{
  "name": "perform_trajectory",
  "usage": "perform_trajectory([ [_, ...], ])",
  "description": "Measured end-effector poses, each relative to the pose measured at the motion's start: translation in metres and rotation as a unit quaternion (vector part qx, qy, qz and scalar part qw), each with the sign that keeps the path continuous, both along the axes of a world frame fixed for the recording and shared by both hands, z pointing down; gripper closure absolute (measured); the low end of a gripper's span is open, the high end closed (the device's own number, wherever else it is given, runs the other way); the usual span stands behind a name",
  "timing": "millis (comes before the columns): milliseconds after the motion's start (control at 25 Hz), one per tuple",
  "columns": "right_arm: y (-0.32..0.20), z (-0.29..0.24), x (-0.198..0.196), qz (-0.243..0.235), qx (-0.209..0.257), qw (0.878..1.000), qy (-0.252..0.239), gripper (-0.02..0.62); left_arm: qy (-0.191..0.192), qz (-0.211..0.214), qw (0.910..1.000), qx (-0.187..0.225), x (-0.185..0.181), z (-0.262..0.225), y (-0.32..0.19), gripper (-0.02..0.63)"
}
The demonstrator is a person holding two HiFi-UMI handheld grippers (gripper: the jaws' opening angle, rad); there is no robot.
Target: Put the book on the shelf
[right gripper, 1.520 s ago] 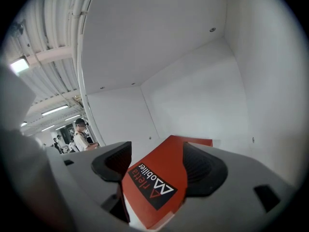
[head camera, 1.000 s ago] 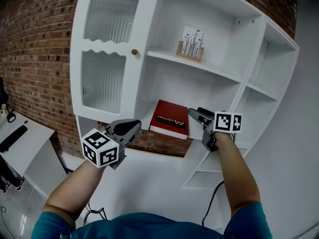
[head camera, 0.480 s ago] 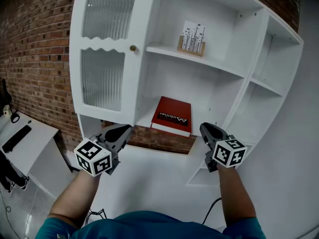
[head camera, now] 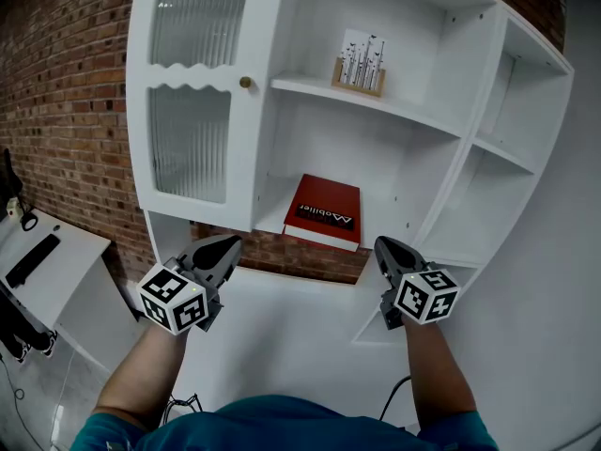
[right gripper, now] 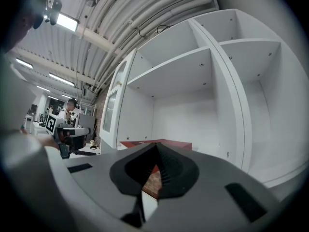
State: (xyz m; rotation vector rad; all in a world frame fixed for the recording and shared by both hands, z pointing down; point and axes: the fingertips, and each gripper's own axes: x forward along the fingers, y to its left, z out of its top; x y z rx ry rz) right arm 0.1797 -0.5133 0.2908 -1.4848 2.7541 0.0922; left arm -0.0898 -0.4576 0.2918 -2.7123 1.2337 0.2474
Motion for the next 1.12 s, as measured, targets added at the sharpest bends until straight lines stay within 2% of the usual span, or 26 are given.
perform_trajectory([
  [800,-0.004,-0.01,-0.004,0.0,0.01,1.0,-0.002,0.574,0.003,0.001,0.9999,0.012,0.0,-0.011,0.003,0.59],
  [1120,-0.005,-0.006,-0.003,0.007,0.009,1.0,0.011,0.575,0.002,0.002,0.9999,0.012,0.001,-0.009,0.003,0.589],
])
